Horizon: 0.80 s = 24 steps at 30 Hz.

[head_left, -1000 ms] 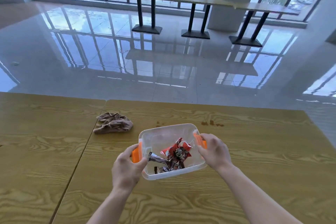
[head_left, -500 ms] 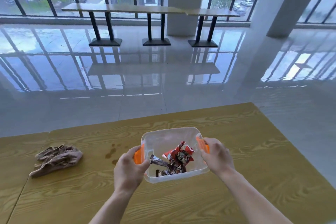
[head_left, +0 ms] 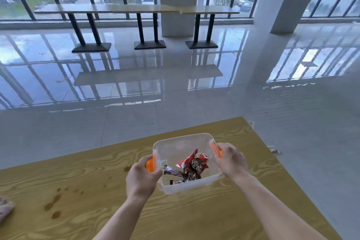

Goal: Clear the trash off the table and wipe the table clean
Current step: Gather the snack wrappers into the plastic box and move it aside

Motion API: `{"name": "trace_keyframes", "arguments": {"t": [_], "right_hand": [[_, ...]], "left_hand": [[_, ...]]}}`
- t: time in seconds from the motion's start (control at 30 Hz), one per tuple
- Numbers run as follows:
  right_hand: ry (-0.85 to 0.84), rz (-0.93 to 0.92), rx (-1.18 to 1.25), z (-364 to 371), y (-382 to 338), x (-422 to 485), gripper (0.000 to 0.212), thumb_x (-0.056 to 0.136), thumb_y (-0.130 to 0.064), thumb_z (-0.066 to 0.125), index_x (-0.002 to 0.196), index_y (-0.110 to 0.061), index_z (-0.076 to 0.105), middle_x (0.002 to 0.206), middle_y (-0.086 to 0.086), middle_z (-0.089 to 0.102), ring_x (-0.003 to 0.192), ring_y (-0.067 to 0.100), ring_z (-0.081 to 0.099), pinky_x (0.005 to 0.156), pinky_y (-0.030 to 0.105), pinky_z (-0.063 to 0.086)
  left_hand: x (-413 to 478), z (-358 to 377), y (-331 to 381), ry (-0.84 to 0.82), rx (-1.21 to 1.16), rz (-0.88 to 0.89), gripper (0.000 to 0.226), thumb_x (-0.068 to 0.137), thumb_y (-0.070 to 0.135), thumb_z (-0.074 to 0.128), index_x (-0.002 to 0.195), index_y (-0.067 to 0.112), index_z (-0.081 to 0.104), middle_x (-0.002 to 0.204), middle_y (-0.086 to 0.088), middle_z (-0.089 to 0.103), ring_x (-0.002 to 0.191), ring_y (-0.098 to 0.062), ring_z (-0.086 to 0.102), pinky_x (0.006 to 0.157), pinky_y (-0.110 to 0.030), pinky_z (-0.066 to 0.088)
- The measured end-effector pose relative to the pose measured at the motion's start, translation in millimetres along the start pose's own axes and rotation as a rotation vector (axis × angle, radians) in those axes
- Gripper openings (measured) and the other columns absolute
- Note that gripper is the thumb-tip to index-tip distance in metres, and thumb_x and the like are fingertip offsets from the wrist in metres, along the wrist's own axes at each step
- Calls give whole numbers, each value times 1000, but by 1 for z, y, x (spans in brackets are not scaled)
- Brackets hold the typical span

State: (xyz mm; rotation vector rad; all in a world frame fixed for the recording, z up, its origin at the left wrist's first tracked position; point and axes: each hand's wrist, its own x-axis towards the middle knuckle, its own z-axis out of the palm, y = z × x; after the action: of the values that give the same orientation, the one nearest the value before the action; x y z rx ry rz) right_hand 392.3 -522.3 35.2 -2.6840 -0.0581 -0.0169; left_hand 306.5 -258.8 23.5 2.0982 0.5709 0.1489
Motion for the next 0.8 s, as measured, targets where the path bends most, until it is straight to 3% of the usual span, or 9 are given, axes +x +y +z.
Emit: {"name": "trace_keyframes", "arguments": {"t": [0.17,0.37,0.53,0.8], "right_hand": [[-10,17,6,-8,43,47,42,100,-52,40,71,-25,54,80,-4,58,67,17,56,56,28,35],[8,38,29,-18,84,100,48,100,-56,35,66,-26,51,71,-5,59,60,15,60,54,27,39],[12,16,-6,-32,105,135,44,102,-47,40,64,-25,48,71,-2,56,57,8,52,49,21,31],[2,71,-46,-23,136,168,38,102,-45,39,74,-23,53,75,-3,55,68,21,55,60,32,36]], "left_hand": [[27,52,30,-10,25,-16,45,68,41,76,111,37,67,86,13,69,79,-8,64,71,-32,53],[60,102,65,-14,60,22,44,72,40,76,114,37,66,87,11,68,77,-7,62,62,-28,48],[88,140,84,-41,111,41,49,71,44,75,118,34,65,95,6,68,82,-13,62,63,-28,46],[111,178,95,-63,170,30,52,71,49,72,120,35,63,97,5,65,85,-16,61,67,-29,47]]}}
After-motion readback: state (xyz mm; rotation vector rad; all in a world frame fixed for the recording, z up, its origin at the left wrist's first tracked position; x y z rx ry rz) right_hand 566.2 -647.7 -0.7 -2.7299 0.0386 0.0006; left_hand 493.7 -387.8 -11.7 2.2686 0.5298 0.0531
